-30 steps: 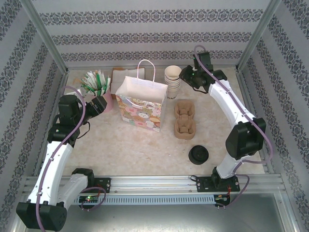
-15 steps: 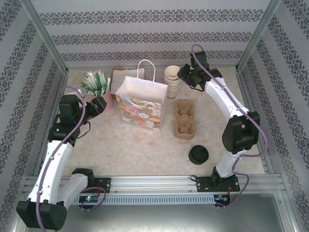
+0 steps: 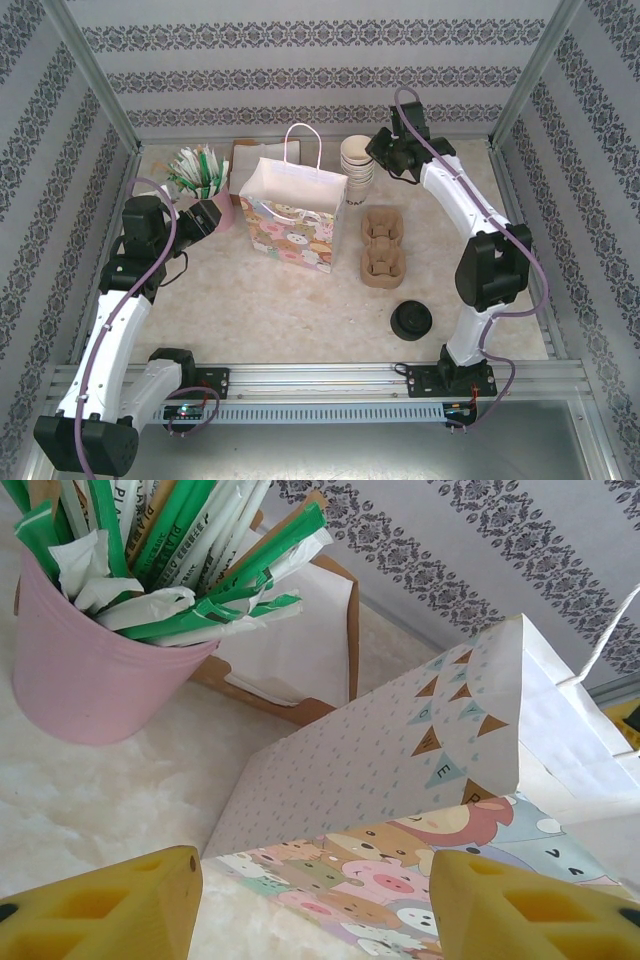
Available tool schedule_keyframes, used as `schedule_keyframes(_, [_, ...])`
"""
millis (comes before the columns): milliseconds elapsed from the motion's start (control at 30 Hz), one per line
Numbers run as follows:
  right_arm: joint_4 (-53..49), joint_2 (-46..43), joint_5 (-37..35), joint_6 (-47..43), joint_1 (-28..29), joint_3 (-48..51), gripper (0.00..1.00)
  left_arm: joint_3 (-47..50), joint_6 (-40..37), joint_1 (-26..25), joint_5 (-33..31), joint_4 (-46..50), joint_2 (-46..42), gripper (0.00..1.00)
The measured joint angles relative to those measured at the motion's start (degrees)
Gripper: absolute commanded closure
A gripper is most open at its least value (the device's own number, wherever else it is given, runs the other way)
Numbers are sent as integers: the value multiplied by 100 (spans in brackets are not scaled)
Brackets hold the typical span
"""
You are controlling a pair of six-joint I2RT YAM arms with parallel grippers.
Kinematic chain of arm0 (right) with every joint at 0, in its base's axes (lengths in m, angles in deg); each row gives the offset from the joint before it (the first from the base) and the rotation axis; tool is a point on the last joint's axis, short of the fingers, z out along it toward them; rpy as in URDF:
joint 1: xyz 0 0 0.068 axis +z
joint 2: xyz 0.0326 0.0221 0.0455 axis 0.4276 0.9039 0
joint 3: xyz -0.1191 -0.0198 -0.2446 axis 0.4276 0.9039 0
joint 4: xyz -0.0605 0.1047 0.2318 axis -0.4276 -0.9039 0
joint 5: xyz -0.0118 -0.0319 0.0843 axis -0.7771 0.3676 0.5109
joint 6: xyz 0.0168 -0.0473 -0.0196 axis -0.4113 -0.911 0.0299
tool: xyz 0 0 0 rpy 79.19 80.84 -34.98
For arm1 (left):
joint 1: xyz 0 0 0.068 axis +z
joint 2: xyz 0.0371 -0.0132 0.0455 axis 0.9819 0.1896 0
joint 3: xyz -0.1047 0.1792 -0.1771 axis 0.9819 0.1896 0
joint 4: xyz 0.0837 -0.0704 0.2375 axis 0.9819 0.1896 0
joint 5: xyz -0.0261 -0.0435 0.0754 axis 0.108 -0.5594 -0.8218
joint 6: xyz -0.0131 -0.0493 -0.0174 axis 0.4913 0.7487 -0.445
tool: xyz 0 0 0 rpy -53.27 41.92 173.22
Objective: Pack the takeout coffee
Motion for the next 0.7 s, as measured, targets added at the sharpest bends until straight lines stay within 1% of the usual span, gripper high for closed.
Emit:
schedule_keyframes(200, [2,87,-7,2,0,-2,80,0,26,0,22,0,0,38])
schedule_keyframes(267, [-4,120,-24,0,0,-9,85,0,31,0,22,0,0,38])
schedule_keyframes(467, [-122,175,-44,-7,0,-131,95,0,39,0,22,2,0,39])
schedule_keyframes(700, [-234,151,-55,-2,0,-297,98,0,44,0,24,2,0,39])
